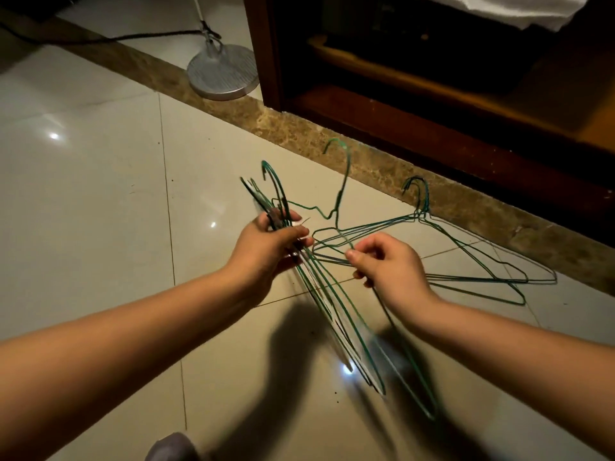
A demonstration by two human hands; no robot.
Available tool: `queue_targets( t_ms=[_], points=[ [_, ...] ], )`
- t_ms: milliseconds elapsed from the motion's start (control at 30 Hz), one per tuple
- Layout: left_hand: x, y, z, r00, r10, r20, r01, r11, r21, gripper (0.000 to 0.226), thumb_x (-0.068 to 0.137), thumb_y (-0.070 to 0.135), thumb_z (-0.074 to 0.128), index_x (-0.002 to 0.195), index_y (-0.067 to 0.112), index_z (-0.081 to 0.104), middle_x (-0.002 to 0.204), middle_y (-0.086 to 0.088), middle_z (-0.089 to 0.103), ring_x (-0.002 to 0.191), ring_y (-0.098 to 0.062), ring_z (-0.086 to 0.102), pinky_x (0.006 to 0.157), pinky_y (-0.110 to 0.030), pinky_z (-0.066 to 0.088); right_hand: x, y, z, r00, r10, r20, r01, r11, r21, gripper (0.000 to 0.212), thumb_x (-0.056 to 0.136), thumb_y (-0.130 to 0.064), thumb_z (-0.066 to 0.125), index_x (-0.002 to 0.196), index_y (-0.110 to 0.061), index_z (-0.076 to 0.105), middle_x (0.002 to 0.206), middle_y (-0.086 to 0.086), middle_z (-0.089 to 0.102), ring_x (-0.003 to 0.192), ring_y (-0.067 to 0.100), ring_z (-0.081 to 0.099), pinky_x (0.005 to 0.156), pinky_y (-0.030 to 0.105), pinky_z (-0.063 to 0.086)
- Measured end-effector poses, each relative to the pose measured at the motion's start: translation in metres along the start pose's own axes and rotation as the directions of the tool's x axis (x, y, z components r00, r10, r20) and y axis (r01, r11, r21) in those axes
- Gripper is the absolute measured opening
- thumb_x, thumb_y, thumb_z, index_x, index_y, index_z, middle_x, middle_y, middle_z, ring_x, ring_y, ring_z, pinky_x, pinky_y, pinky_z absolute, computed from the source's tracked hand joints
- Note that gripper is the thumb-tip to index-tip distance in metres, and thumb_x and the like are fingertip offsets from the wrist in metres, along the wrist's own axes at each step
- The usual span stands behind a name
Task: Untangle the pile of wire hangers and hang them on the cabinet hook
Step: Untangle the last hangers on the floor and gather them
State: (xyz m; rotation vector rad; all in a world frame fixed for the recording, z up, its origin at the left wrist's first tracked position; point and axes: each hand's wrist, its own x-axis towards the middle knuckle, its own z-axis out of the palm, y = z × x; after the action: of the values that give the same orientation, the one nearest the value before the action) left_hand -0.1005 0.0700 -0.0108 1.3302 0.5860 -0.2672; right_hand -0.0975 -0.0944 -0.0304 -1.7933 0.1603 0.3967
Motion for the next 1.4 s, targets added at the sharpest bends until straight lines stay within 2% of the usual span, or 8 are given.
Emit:
queue_targets(
  t_ms=[133,333,600,700,867,1033,1133,1400],
  points=[
    [-0.010,0.000,0.012,0.998,0.031,0.049,-0.028,0.998,-0.064,0.017,0.086,0.005,0.059,0.096,0.018,0.053,0.085,-0.005,0.064,0.078,-0.016,0.067,0.081,-0.037,0.051,-0.011,-0.006,0.014,0.995,-0.100,0.002,0.100,0.995,-0.018,0.021,0.084,-0.012,0.065,0.068,-0.022,0.055,0.062,-0.002,0.052,0.061,0.011,0.049,0.055,0.018,0.040],
    [-0.017,0.002,0.024,0.994,0.053,0.095,-0.040,0.990,-0.134,0.044,0.085,0.004,0.059,0.124,0.024,0.049,0.090,-0.006,0.066,0.085,-0.021,0.066,0.082,-0.039,0.055,-0.016,0.004,-0.001,0.985,-0.168,0.039,0.168,0.986,-0.019,0.024,0.082,-0.010,0.066,0.066,-0.022,0.055,0.052,-0.012,0.049,0.054,0.001,0.041,0.055,0.018,0.035],
    [-0.023,-0.004,0.051,0.995,0.048,0.083,-0.044,0.998,-0.052,0.024,0.085,-0.003,0.057,0.095,0.018,0.063,0.075,-0.005,0.062,0.069,-0.013,0.064,0.063,-0.023,0.054,-0.012,0.009,-0.037,0.944,-0.266,0.196,0.303,0.932,-0.196,0.015,0.083,-0.028,0.060,0.069,-0.031,0.057,0.062,-0.011,0.054,0.062,0.001,0.047,0.062,0.021,0.037],
    [-0.020,-0.005,0.062,0.998,0.042,0.055,-0.040,0.998,-0.040,0.020,0.083,-0.004,0.059,0.086,0.015,0.062,0.077,-0.009,0.062,0.065,-0.014,0.064,0.056,-0.021,0.051,0.010,0.022,-0.064,0.939,-0.294,0.178,0.341,0.863,-0.372,0.015,0.083,-0.033,0.053,0.080,-0.024,0.064,0.071,-0.012,0.057,0.068,0.000,0.049,0.066,0.020,0.037],
    [-0.014,-0.004,0.068,0.997,0.062,0.053,-0.061,0.998,-0.016,0.018,0.085,-0.004,0.056,0.085,0.013,0.061,0.079,-0.008,0.063,0.061,-0.009,0.067,0.058,-0.021,0.054,0.075,0.062,-0.122,0.992,-0.125,0.018,0.093,0.625,-0.775,0.020,0.092,-0.026,0.052,0.105,-0.017,0.064,0.108,0.006,0.063,0.099,0.023,0.056,0.083,0.031,0.041],
    [-0.004,-0.003,0.070,0.997,0.080,0.014,-0.080,0.996,0.025,0.019,0.086,-0.003,0.055,0.088,0.015,0.062,0.083,-0.008,0.065,0.065,-0.008,0.067,0.059,-0.019,0.055,0.115,0.092,-0.145,0.989,0.009,-0.144,-0.131,0.474,-0.870,0.046,0.090,-0.031,0.054,0.134,-0.019,0.043,0.136,0.009,0.044,0.125,0.030,0.038,0.101,0.040,0.034],
    [0.002,-0.003,0.069,0.997,0.071,-0.024,-0.070,0.997,0.038,0.018,0.086,-0.001,0.056,0.088,0.015,0.063,0.083,-0.007,0.066,0.067,-0.009,0.068,0.061,-0.021,0.056,0.129,0.104,-0.143,0.987,0.077,-0.139,-0.159,0.443,-0.882,0.055,0.088,-0.033,0.057,0.137,-0.017,0.036,0.140,0.011,0.038,0.128,0.032,0.034,0.104,0.041,0.031],
    [0.007,-0.003,0.062,0.993,0.070,-0.093,-0.060,0.993,0.102,0.020,0.087,-0.001,0.055,0.088,0.017,0.063,0.085,-0.007,0.067,0.078,-0.017,0.068,0.063,-0.025,0.055,0.148,0.122,-0.130,0.991,0.059,-0.124,-0.137,0.411,-0.901,0.029,0.095,-0.017,0.042,0.121,-0.008,0.051,0.126,0.014,0.051,0.117,0.032,0.045,0.094,0.040,0.040]
  ],
)
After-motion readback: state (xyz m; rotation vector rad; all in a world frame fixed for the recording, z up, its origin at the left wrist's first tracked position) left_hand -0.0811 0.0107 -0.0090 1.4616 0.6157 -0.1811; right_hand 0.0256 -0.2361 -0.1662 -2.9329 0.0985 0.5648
